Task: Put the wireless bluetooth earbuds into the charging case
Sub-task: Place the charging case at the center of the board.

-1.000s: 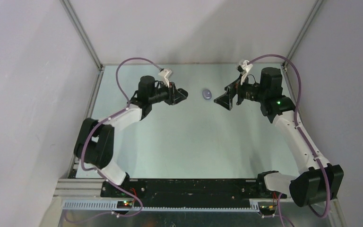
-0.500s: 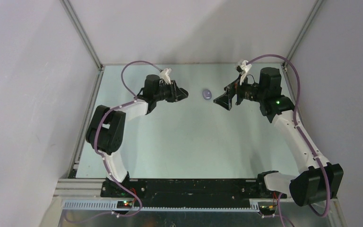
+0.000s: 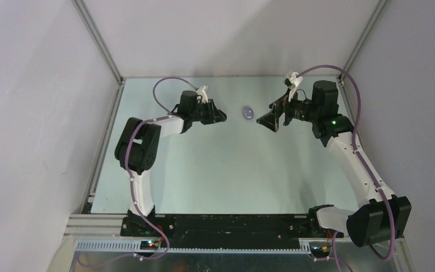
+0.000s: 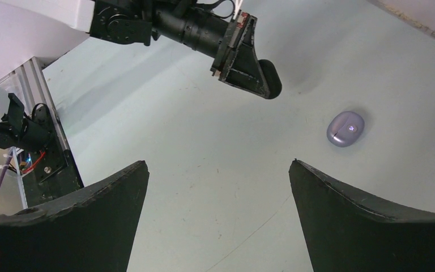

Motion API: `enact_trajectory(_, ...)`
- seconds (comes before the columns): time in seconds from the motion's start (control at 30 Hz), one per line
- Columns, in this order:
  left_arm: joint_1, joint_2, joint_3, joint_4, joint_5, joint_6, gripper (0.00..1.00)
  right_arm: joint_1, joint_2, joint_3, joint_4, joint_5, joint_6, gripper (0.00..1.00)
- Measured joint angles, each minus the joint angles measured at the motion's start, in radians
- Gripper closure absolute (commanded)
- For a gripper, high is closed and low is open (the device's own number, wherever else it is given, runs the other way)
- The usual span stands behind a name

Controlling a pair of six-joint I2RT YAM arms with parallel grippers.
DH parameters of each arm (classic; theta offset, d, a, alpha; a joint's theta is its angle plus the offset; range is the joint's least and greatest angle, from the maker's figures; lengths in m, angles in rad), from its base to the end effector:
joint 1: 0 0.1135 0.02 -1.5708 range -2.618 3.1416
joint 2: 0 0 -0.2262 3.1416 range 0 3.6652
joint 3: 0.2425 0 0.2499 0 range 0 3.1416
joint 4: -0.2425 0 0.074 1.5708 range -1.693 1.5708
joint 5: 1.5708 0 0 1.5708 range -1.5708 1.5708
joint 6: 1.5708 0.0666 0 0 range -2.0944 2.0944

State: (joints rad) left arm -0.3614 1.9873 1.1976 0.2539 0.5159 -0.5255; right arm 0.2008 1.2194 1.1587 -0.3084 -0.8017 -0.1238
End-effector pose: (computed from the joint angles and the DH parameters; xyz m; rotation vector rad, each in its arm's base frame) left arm 0.3984 -0.1857 0.1230 0.1483 2.2100 -1.0570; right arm 0.2846 0.1068 0.3277 -0.8205 1.7205 0.8235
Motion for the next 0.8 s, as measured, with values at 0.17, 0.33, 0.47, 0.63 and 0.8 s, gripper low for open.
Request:
enact_trajectory(0.17, 0.000, 0.058, 0.079, -0.049, 0.000, -0.007, 0.79, 0.001, 0.008, 0.000, 0.000, -0.002, 0.000, 0.01)
enact_trajectory(0.33, 0.000, 0.119, 0.148, -0.079, 0.009, -0.020, 0.73, 0.001, 0.017, 0.000, 0.000, -0.002, 0.000, 0.01)
enact_trajectory(0.47, 0.000, 0.154, 0.163, -0.107, 0.012, -0.025, 0.66, 0.001, 0.017, 0.000, 0.000, -0.002, 0.000, 0.01)
enact_trajectory(0.63, 0.000, 0.193, 0.177, -0.132, 0.015, -0.026, 0.56, 0.001, 0.021, 0.000, 0.000, -0.002, 0.000, 0.01)
enact_trajectory(0.8, 0.002, 0.206, 0.209, -0.148, 0.034, -0.034, 0.37, 0.003, 0.039, 0.000, 0.000, -0.001, 0.000, 0.01)
